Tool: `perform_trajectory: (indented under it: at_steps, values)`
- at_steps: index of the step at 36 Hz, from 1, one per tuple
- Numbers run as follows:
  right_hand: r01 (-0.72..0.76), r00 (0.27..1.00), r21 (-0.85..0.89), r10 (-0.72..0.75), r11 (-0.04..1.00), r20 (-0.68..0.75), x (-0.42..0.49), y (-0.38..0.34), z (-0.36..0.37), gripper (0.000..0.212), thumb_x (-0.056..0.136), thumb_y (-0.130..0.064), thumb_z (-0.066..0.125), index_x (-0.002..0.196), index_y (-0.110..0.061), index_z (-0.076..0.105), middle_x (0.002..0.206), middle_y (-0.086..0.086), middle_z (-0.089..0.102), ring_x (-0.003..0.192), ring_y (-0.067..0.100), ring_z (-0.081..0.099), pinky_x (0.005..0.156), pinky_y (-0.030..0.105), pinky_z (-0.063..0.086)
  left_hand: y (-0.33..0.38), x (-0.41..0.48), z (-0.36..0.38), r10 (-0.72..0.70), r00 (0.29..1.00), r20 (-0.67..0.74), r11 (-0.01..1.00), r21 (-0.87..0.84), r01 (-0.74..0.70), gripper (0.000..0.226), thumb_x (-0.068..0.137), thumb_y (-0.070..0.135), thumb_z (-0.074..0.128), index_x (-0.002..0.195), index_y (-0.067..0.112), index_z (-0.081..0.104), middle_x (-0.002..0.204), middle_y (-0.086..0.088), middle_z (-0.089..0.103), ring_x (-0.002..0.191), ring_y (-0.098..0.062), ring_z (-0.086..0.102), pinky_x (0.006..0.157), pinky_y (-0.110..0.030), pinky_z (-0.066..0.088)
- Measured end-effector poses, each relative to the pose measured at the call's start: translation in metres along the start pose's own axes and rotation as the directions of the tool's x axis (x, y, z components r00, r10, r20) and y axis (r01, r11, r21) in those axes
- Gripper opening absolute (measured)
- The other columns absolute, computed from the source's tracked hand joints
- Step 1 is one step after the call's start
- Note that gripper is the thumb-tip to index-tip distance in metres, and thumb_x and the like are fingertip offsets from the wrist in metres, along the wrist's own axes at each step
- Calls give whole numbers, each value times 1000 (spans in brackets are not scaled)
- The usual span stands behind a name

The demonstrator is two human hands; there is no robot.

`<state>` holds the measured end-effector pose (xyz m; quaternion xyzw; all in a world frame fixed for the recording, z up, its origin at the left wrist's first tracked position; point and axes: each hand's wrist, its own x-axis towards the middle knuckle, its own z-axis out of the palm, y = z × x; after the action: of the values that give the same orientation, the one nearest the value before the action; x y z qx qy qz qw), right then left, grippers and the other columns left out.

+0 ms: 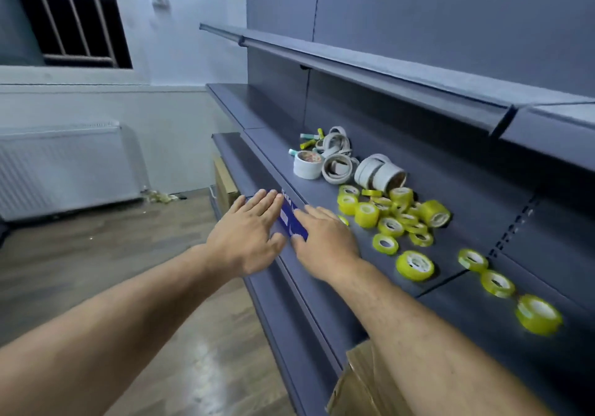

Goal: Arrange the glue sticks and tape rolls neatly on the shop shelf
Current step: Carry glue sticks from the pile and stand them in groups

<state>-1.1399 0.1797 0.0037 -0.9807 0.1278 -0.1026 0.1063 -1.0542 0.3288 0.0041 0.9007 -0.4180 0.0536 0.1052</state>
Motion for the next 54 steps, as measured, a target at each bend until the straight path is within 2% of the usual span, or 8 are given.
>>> perform_trajectory:
  at_steps: [5,12,17,34,39,45,50,54]
  values:
    - [25,1000,8,-25,1000,12,80,-3,2,54,101,-35,48,153,-26,38,161,-4,33,149,16,23,119,34,27,-45,55,-4,-41,999,-8,999,22,41,84,82,48,17,160,22,1,166,6,-4,152,-8,-10,123,-33,-7]
    - [40,998,-11,-40,999,55,176,-11,35,53,101,-34,49,153,-26,39,161,-5,33,149,14,23,119,33,25,-117,124,18,-56,998,21,998,-14,56,85,81,48,16,160,22,1,166,6,-4,151,-7,-11,124,-36,-5]
    - [-4,999,-25,5,1000,43,251,-21,62,53,100,-33,50,152,-24,42,160,-3,36,148,16,26,119,31,24,-177,185,30,13,1000,20,1000,-13,-12,94,72,55,2,160,20,0,166,5,-5,152,-9,-11,124,-36,-7]
    - [-272,960,-109,277,956,32,458,-16,102,44,99,-34,50,140,-19,55,149,0,48,141,19,36,111,36,37,-317,387,47,268,959,91,963,10,-270,83,83,48,13,160,17,1,167,2,-3,152,-12,-9,122,-36,-7]
    - [-366,926,-143,375,920,41,496,14,105,39,97,-34,51,133,-20,59,141,-1,54,133,23,47,102,41,47,-320,445,62,321,939,126,947,-11,-322,73,96,44,24,159,19,-3,166,4,-8,151,-10,-13,122,-36,-11]
    - [-483,866,-108,492,869,86,527,46,102,37,92,-25,53,128,-21,61,130,-1,63,117,25,60,93,37,54,-315,508,71,407,897,173,912,-29,-408,82,85,48,13,159,19,-2,166,4,-7,152,-11,-13,122,-35,-11]
    - [-505,798,-324,576,800,179,537,62,96,18,87,-18,57,104,-14,61,112,11,62,93,30,62,70,28,47,-303,556,88,508,841,186,858,-24,-513,83,82,46,14,160,17,7,167,0,6,153,-15,-2,123,-37,-4]
    - [-541,684,-471,691,697,235,534,74,93,59,91,-35,66,139,-7,45,112,15,66,93,34,66,73,33,51,-291,599,104,632,764,128,770,8,-638,88,75,48,8,152,14,35,161,-6,30,149,-21,21,121,-36,15]
